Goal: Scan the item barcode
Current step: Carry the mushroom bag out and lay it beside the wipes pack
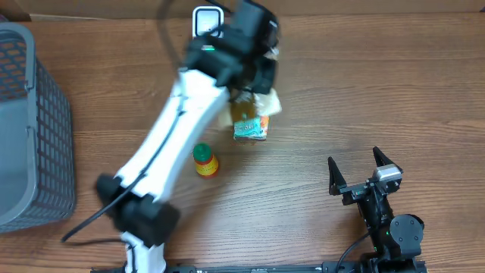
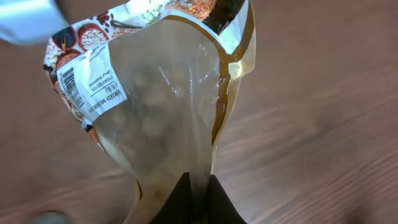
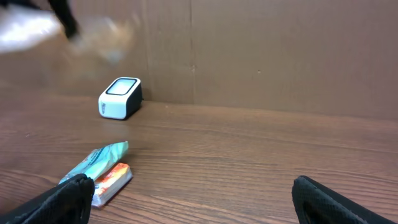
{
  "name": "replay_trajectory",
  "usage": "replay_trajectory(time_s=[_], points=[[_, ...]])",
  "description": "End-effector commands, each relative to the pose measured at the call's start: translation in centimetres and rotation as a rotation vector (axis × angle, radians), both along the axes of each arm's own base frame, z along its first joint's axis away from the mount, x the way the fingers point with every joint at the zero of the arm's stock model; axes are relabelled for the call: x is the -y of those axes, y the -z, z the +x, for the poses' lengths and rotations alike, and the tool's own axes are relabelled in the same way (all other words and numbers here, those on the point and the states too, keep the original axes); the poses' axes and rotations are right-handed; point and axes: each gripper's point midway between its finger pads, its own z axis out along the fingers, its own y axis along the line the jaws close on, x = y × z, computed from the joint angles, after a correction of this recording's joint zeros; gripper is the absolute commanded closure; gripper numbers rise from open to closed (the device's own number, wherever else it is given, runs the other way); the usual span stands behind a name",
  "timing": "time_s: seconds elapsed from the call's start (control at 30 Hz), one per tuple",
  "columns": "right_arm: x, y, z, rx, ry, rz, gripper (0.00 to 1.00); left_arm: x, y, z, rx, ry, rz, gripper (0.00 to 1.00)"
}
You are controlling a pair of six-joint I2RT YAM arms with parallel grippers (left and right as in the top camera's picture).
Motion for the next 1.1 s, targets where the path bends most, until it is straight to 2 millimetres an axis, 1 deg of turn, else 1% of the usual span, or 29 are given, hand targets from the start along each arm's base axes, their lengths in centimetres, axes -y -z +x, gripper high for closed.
replay_trajectory(time_s=[0.0, 0.03, 0.07, 0.13, 0.2, 0.27, 0.3, 0.37, 0.43, 0.5, 0.6, 0.67, 0.73, 0.77, 0.8, 0.9, 0.97, 1.07], points=[[0.2, 0.2, 0.1, 0.001, 0.012, 0.003, 0.0, 2.5, 4.3, -0.7, -0.097, -0.058, 0.017, 0.96], [0.2, 0.2, 0.1, 0.001, 0.012, 0.003, 0.0, 3.0, 5.1, -0.8, -0.111, -0.059, 0.021, 0.95], [0.2, 0.2, 0.1, 0.001, 0.012, 0.003, 0.0, 4.0, 6.4, -1.1, -0.134, -0.058, 0.024, 0.96], [0.2, 0.2, 0.1, 0.001, 0.012, 0.003, 0.0, 5.8, 8.1, -1.5, -0.159, -0.041, 0.018, 0.96], [0.2, 0.2, 0.1, 0.001, 0.012, 0.003, 0.0, 7.8, 9.5, -1.8, -0.164, -0.007, 0.001, 0.96], [0.2, 0.2, 0.1, 0.001, 0.012, 0.003, 0.0, 9.3, 10.5, -1.8, -0.15, 0.015, -0.005, 0.96], [0.2, 0.2, 0.1, 0.001, 0.012, 0.003, 0.0, 9.8, 10.9, -1.7, -0.14, 0.016, -0.004, 0.96], [0.2, 0.2, 0.1, 0.001, 0.012, 0.003, 0.0, 10.0, 12.0, -1.4, -0.126, -0.016, 0.02, 0.96], [0.2, 0.2, 0.1, 0.001, 0.012, 0.003, 0.0, 9.6, 13.3, -1.0, -0.118, -0.064, 0.058, 0.96], [0.2, 0.2, 0.1, 0.001, 0.012, 0.003, 0.0, 9.0, 15.0, -0.6, -0.117, -0.093, 0.106, 0.96], [0.2, 0.2, 0.1, 0.001, 0.012, 0.003, 0.0, 8.0, 17.8, -0.4, -0.144, -0.114, 0.168, 0.96], [0.2, 0.2, 0.1, 0.001, 0.012, 0.003, 0.0, 7.2, 19.0, -0.5, -0.174, -0.13, 0.197, 0.96], [0.2, 0.2, 0.1, 0.001, 0.012, 0.003, 0.0, 6.1, 19.6, -1.0, -0.208, -0.143, 0.232, 0.96], [0.2, 0.2, 0.1, 0.001, 0.012, 0.003, 0.0, 5.5, 19.7, -1.2, -0.218, -0.149, 0.253, 0.96], [0.2, 0.2, 0.1, 0.001, 0.012, 0.003, 0.0, 4.5, 19.7, -1.3, -0.224, -0.16, 0.291, 0.96], [0.2, 0.2, 0.1, 0.001, 0.012, 0.003, 0.0, 2.9, 19.7, -1.4, -0.231, -0.192, 0.345, 0.96], [0.2, 0.2, 0.1, 0.001, 0.012, 0.003, 0.0, 2.2, 19.7, -1.4, -0.244, -0.204, 0.354, 0.95], [0.2, 0.2, 0.1, 0.001, 0.012, 0.003, 0.0, 2.6, 19.8, -1.6, -0.277, -0.199, 0.318, 0.96]])
